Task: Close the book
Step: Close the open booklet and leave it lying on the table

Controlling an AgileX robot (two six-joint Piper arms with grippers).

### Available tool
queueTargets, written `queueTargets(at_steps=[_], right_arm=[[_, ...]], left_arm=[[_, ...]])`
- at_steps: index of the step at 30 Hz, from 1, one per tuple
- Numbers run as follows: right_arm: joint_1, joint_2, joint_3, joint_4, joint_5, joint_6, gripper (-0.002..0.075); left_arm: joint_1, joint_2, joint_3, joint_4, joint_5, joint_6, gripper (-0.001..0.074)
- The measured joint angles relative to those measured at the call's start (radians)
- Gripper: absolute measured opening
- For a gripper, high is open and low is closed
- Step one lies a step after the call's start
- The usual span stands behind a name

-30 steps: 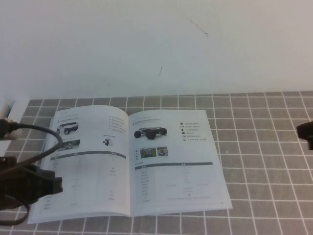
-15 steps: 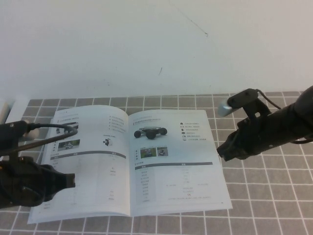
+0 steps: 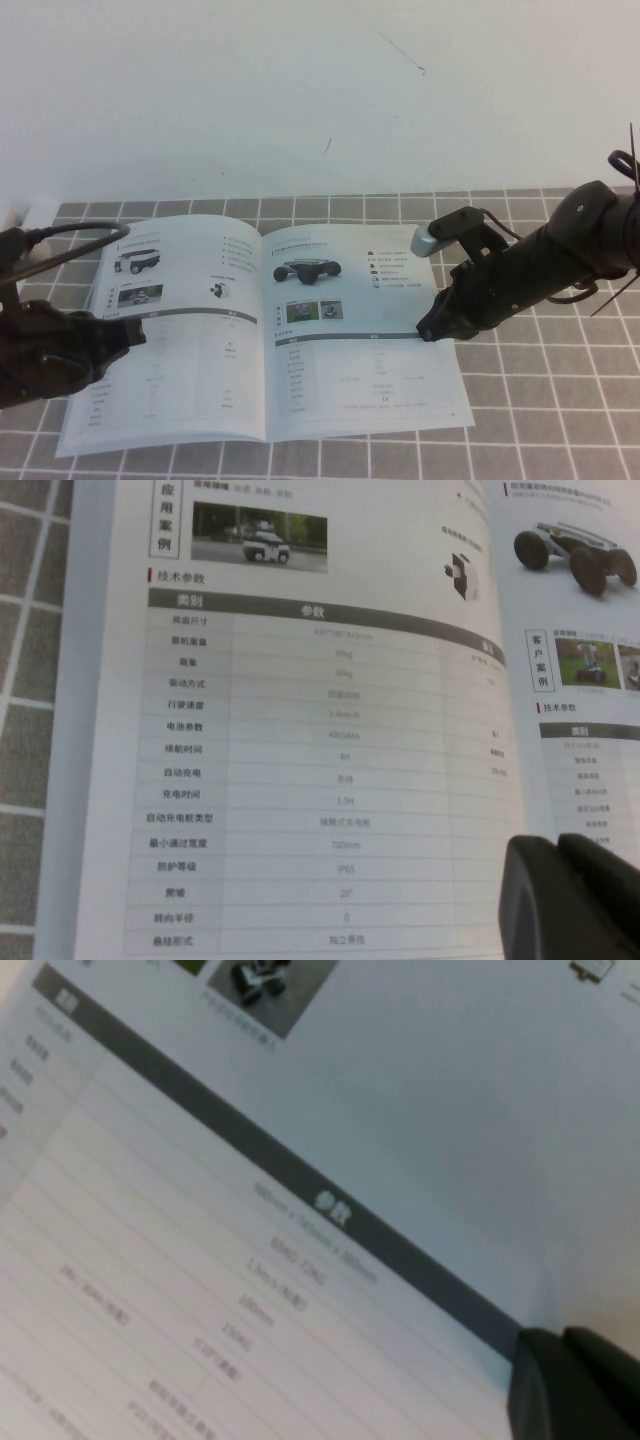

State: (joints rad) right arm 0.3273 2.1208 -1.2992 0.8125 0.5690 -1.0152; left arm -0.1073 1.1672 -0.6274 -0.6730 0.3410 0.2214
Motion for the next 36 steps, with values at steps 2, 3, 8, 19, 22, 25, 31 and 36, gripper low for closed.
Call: queueTargets(at_steps=[2, 3, 8, 19, 22, 25, 31, 36], right_arm=[[-0.002, 0.005, -0.006, -0.001, 0.008, 0.000, -0.0003], [-0.002, 0.007, -0.009, -0.002, 0.011, 0.000, -0.0003], [-0.003, 0.012, -0.011, -0.002, 0.019, 0.000, -0.0003], [-0.003, 0.014, -0.011, -0.005, 0.024, 0.002, -0.0003], [-0.004, 0.014, -0.012, -0.005, 0.028, 0.006, -0.0003], [-0.006, 0.016, -0.012, -0.005, 0.032, 0.008, -0.0003], [-0.008, 0.018, -0.017, -0.005, 0.042, 0.010, -0.0003], [-0.008, 0.018, -0.017, -0.005, 0.044, 0.010, -0.0003]], left_arm=[[0.008, 0.002, 0.000, 0.005, 0.000, -0.006, 0.0003], [0.019, 0.002, 0.000, 0.010, 0.000, -0.006, 0.0004], [0.118, 0.002, 0.000, 0.078, 0.004, -0.006, 0.0006], [0.272, 0.231, -0.120, 0.108, 0.157, 0.056, 0.0001], [0.272, 0.343, -0.190, 0.119, 0.175, 0.062, 0.0001], [0.272, 0.431, -0.244, 0.140, 0.171, 0.060, 0.0000], [0.272, 0.552, -0.327, 0.197, 0.137, 0.058, -0.0001], [0.272, 0.618, -0.377, 0.255, 0.120, 0.020, -0.0001]])
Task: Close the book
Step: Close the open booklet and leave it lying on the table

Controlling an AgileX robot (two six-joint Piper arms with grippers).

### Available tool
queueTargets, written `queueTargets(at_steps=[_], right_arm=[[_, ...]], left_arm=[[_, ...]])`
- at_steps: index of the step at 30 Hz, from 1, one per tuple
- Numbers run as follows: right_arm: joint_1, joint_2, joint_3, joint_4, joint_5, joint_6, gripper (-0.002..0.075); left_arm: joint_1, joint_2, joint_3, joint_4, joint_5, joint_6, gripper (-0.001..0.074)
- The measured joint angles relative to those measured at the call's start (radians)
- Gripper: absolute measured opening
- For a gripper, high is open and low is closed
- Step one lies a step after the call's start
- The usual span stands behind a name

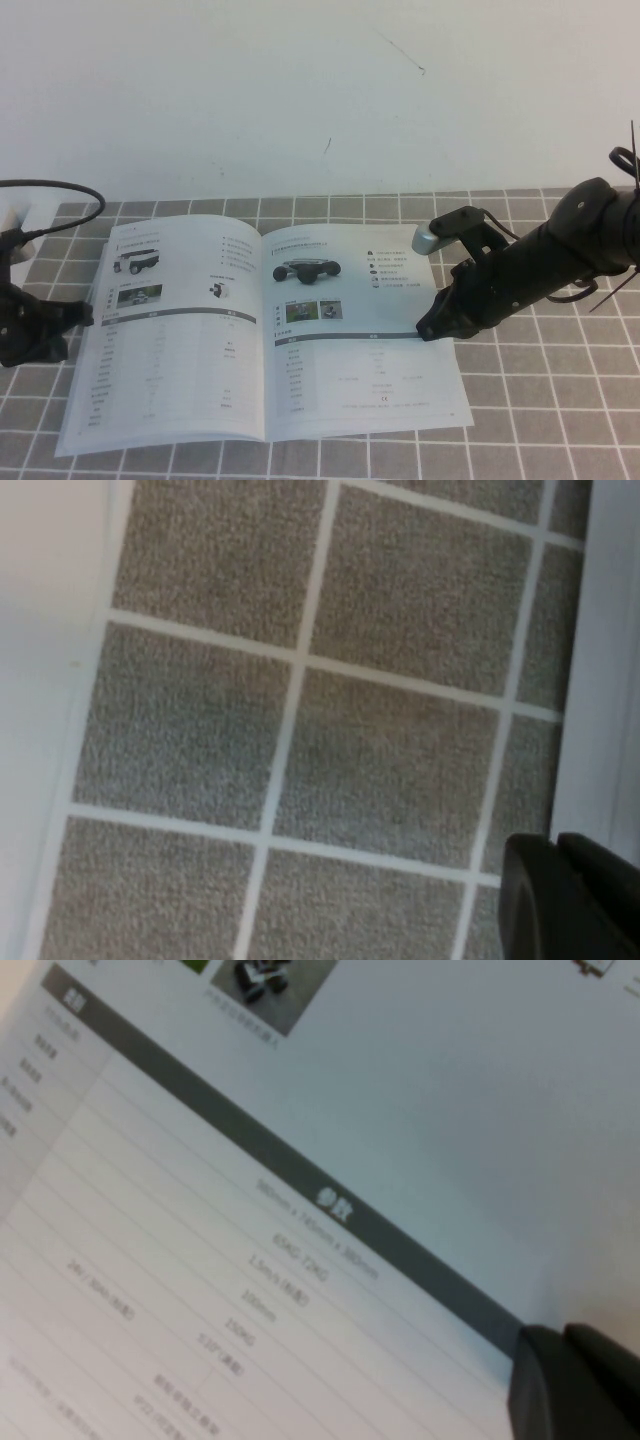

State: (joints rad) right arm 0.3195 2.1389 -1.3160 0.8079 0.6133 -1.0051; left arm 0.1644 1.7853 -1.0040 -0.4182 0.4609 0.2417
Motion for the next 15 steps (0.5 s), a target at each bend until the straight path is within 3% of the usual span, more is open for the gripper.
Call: queueTargets(at_steps=[9, 15], right_arm=[[0.000, 0.000, 0.000, 0.000, 0.000, 0.002, -0.0003], [0.000, 0.000, 0.000, 0.000, 0.000, 0.004, -0.0003]], left_arm=[[-0.002, 0.077, -0.035, 0.018, -0.003, -0.026, -0.0001], [-0.056, 0.084, -0.041, 0.026, -0.022, -0.024, -0.0001]])
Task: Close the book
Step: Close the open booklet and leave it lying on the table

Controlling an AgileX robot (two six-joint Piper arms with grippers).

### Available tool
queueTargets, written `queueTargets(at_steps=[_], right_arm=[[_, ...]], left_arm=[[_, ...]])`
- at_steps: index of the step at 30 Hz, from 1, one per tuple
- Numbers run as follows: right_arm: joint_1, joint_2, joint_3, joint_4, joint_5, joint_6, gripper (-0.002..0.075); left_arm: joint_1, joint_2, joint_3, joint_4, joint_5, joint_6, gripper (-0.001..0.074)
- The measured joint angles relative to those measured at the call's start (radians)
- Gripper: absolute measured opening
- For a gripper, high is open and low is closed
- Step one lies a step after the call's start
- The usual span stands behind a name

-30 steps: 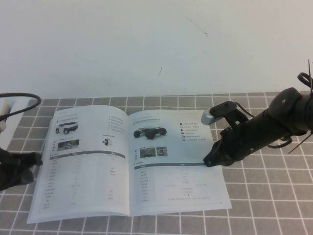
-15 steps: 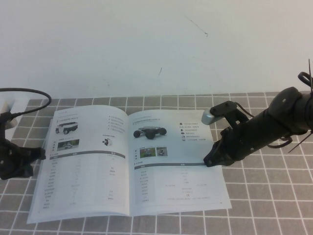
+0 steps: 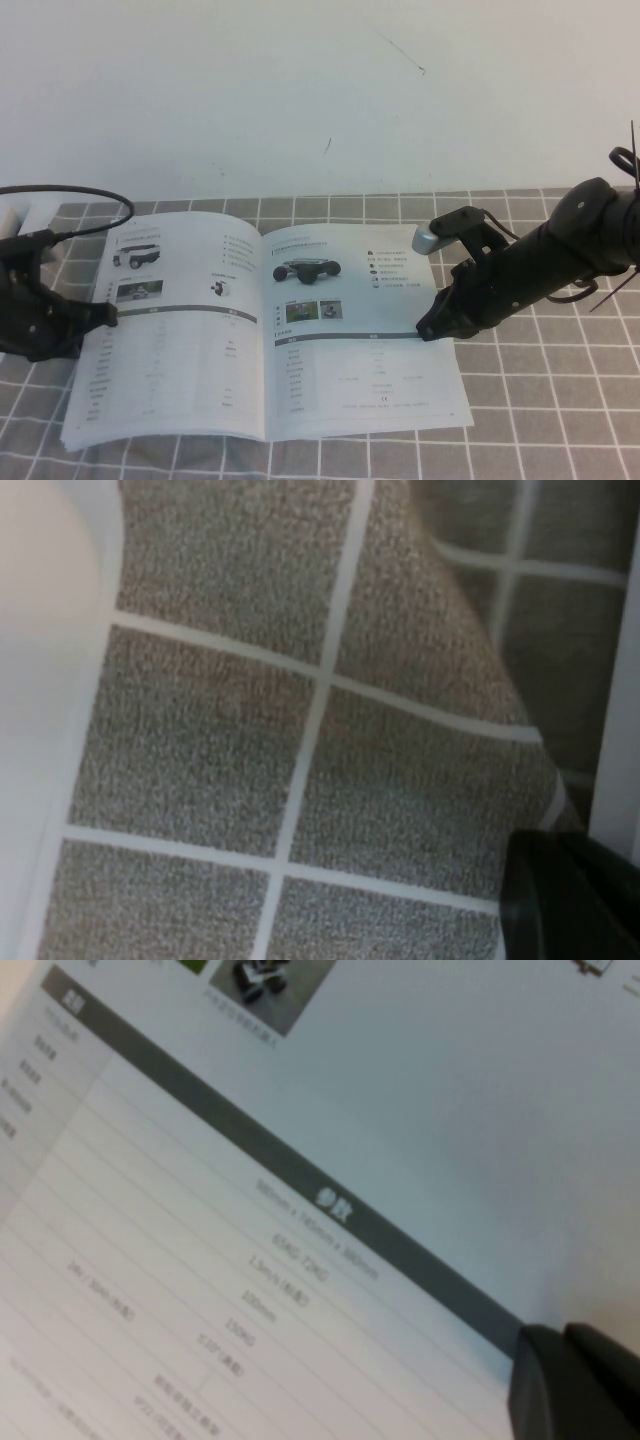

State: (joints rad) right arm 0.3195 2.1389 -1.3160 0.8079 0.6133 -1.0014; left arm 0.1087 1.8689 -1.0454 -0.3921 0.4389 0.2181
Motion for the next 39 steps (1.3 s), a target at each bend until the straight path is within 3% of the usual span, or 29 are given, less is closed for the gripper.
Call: queueTargets(at_steps=[8, 16, 24, 33, 39], right_arm=[[0.000, 0.000, 0.000, 0.000, 0.001, 0.004, -0.0003], [0.000, 0.000, -0.001, 0.000, 0.005, 0.005, -0.0003], [-0.002, 0.002, -0.001, 0.000, 0.005, 0.008, -0.0003], [-0.002, -0.010, -0.001, -0.010, 0.001, 0.008, -0.0003], [-0.004, -0.107, 0.021, -0.155, 0.047, 0.062, -0.0003]], left_arm=[[-0.082, 0.004, -0.001, -0.015, -0.022, 0.008, -0.0001], [-0.087, -0.007, -0.001, -0.127, 0.035, 0.033, -0.0001], [-0.096, -0.167, 0.003, -0.182, 0.084, 0.080, -0.0002], [-0.096, -0.204, 0.007, -0.643, 0.289, 0.454, -0.0002], [-0.109, -0.204, 0.008, -0.925, 0.413, 0.640, -0.0002]])
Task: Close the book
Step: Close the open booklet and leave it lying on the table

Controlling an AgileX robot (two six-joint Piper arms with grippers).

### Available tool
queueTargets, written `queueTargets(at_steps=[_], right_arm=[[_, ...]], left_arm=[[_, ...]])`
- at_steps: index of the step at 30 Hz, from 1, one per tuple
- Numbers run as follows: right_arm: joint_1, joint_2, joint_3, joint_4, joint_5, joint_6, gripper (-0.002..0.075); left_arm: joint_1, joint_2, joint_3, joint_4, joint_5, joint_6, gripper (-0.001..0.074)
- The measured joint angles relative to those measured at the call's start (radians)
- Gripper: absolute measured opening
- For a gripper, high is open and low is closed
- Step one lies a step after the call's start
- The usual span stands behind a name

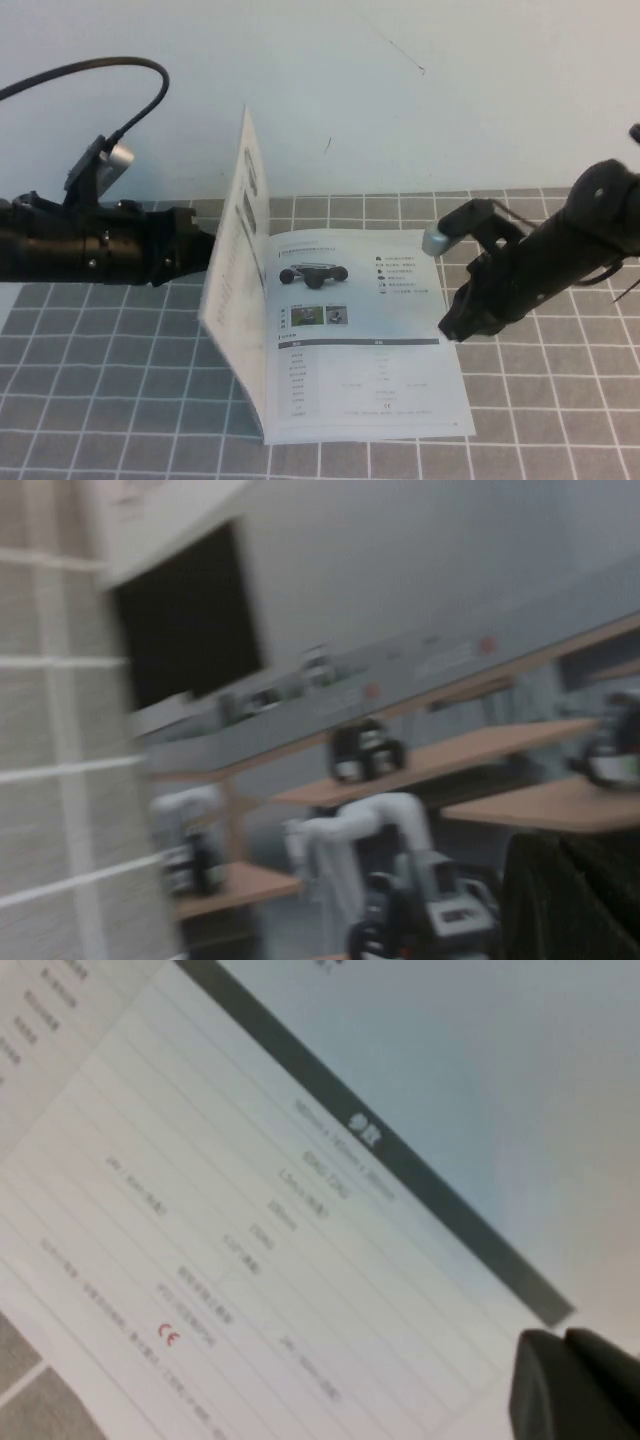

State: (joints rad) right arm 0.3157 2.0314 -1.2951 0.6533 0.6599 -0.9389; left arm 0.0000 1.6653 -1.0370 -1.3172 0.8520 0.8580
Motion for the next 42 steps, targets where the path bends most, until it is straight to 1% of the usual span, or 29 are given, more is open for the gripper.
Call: queueTargets(at_steps=[3, 7, 10, 11, 14, 16, 18, 22, 25, 29, 32, 35, 39, 42], right_arm=[[-0.018, -0.107, 0.000, -0.079, 0.002, 0.037, -0.0003], [-0.034, -0.261, -0.004, -0.117, 0.012, 0.058, -0.0003], [-0.032, -0.373, -0.016, -0.100, 0.046, 0.058, -0.0003], [-0.032, -0.405, -0.017, -0.085, 0.058, 0.058, -0.0003], [-0.030, -0.463, -0.020, -0.031, 0.093, 0.056, -0.0003], [-0.030, -0.473, -0.020, -0.008, 0.120, 0.056, -0.0003], [-0.030, -0.471, -0.012, -0.002, 0.141, 0.056, -0.0003], [-0.030, -0.469, 0.019, -0.040, 0.182, 0.057, -0.0003], [-0.030, -0.477, 0.023, -0.137, 0.223, 0.097, -0.0003], [-0.030, -0.556, 0.025, -0.339, 0.275, 0.209, -0.0003], [-0.030, -0.644, 0.028, -0.513, 0.319, 0.316, -0.0003], [-0.030, -0.746, 0.053, -0.660, 0.340, 0.423, -0.0003], [-0.030, -0.912, 0.164, -0.800, 0.338, 0.545, -0.0003], [-0.030, -1.045, 0.286, -0.842, 0.303, 0.620, -0.0003]], left_arm=[[-0.041, 0.000, 0.000, -0.037, 0.004, 0.031, -0.0002], [-0.154, 0.000, 0.000, -0.032, -0.075, 0.049, -0.0002], [-0.248, 0.000, 0.000, -0.006, -0.158, 0.062, -0.0002], [-0.268, 0.000, 0.000, 0.003, -0.176, 0.065, -0.0002], [-0.307, 0.000, 0.000, 0.056, -0.224, 0.070, -0.0002], [-0.313, -0.006, 0.001, 0.111, -0.238, 0.058, -0.0002], [-0.300, -0.028, 0.001, 0.206, -0.252, 0.004, -0.0002], [-0.239, -0.125, 0.001, 0.478, -0.261, -0.175, -0.0002], [-0.178, -0.230, 0.001, 0.704, -0.248, -0.335, -0.0002], [-0.094, -0.394, 0.001, 0.956, -0.206, -0.532, -0.0002], [-0.045, -0.523, 0.001, 1.056, -0.167, -0.620, -0.0002], [-0.014, -0.640, 0.009, 1.116, -0.155, -0.673, -0.0002], [-0.007, -0.784, 0.053, 1.137, -0.191, -0.694, -0.0002], [-0.007, -0.912, 0.129, 1.142, -0.264, -0.699, -0.0002]])
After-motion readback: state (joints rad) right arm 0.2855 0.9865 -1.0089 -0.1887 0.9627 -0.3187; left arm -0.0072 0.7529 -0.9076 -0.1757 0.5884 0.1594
